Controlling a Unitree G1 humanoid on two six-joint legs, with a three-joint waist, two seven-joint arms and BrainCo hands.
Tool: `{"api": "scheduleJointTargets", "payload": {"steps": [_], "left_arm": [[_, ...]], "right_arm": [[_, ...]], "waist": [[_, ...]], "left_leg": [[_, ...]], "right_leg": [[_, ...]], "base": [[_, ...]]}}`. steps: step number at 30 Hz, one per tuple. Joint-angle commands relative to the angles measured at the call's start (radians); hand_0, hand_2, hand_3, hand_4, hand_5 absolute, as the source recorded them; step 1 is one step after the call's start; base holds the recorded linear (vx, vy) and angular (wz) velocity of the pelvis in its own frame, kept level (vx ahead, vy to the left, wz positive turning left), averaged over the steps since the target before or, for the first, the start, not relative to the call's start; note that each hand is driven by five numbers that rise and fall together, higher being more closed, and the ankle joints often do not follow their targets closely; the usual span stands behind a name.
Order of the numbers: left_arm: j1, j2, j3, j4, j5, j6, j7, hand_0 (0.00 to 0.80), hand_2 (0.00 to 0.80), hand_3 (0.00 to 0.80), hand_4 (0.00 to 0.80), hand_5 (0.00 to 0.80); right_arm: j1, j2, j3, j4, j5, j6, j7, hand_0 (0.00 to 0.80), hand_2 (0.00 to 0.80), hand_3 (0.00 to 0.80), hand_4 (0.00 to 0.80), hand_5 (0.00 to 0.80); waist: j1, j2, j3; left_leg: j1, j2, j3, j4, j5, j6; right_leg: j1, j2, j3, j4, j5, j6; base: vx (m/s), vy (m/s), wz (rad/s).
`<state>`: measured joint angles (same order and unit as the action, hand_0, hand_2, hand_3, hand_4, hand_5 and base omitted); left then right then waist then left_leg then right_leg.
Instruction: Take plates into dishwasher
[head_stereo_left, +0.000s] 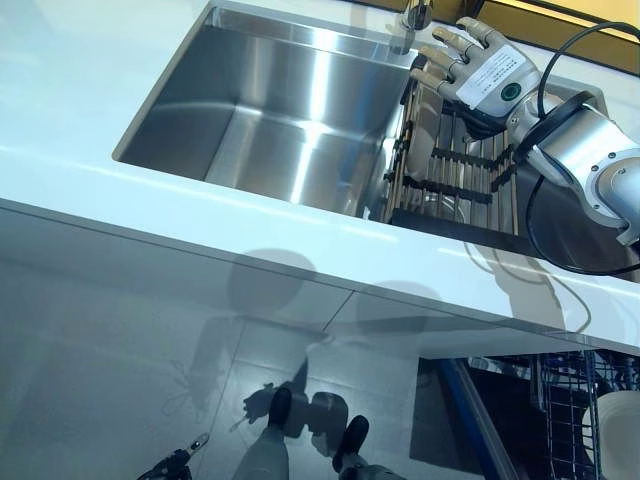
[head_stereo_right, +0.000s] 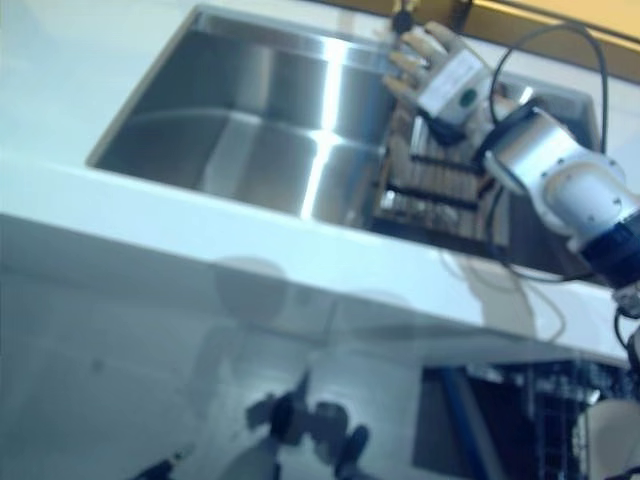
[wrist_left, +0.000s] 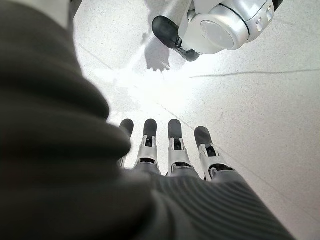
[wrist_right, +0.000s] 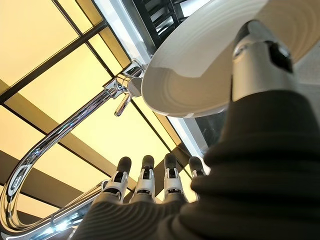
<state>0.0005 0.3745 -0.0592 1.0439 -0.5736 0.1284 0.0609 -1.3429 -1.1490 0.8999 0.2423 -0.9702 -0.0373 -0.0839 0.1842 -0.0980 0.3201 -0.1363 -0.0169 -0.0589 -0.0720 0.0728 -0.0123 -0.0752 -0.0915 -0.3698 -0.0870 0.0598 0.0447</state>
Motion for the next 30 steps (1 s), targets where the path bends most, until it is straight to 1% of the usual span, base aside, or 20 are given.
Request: {"api": "scheduleJointTargets", "payload": {"steps": [1,7,20,26,30], "left_arm": [[0.023,0.031,-0.023,0.005,-0.037,-0.012,0.003,0.000,0.000,0.000,0.000,0.000],[0.032,0.031,-0.015,0.007,-0.033,-0.018,-0.005,0.000,0.000,0.000,0.000,0.000],[0.028,0.034,-0.022,-0.010,-0.044,-0.006,-0.003,0.000,0.000,0.000,0.000,0.000],[0.030,0.032,-0.015,-0.007,-0.057,-0.006,0.001,0.000,0.000,0.000,0.000,0.000],[0.031,0.033,-0.015,-0.011,-0.062,-0.006,0.005,0.000,0.000,0.000,0.000,0.000]], "right_arm": [[-0.131,-0.022,0.067,-0.008,-0.022,0.012,0.003,0.000,0.000,0.000,0.000,0.000],[-0.128,-0.024,0.070,-0.003,-0.022,0.004,0.007,0.000,0.000,0.000,0.000,0.000],[-0.149,-0.013,0.075,-0.026,-0.088,-0.017,0.043,0.000,0.000,0.000,0.000,0.000],[-0.179,-0.007,0.097,-0.035,-0.159,-0.043,0.055,0.000,0.000,0.000,0.000,0.000],[-0.194,0.002,0.111,-0.034,-0.197,-0.043,0.068,0.000,0.000,0.000,0.000,0.000]], "waist": [[0.022,-0.003,-0.007],[0.023,-0.005,-0.005],[0.027,-0.016,0.006],[0.031,-0.014,0.014],[0.035,-0.018,0.016]], "left_leg": [[-0.018,-0.010,-0.017,-0.015,-0.072,0.033],[-0.017,-0.009,-0.014,-0.015,-0.073,0.033],[-0.026,-0.006,-0.011,-0.015,-0.072,0.034],[-0.033,-0.007,-0.012,-0.015,-0.069,0.032],[-0.038,-0.007,-0.013,-0.015,-0.068,0.032]], "right_leg": [[0.026,0.018,-0.021,0.000,-0.071,0.034],[0.026,0.019,-0.023,0.000,-0.071,0.034],[0.018,0.021,-0.025,0.000,-0.067,0.035],[0.011,0.019,-0.029,0.000,-0.065,0.036],[0.008,0.019,-0.034,0.000,-0.065,0.037]], "base": [[0.000,0.000,0.00],[0.000,0.000,0.00],[0.000,0.000,0.00],[0.000,0.000,0.00],[0.000,0.000,0.00]]}}
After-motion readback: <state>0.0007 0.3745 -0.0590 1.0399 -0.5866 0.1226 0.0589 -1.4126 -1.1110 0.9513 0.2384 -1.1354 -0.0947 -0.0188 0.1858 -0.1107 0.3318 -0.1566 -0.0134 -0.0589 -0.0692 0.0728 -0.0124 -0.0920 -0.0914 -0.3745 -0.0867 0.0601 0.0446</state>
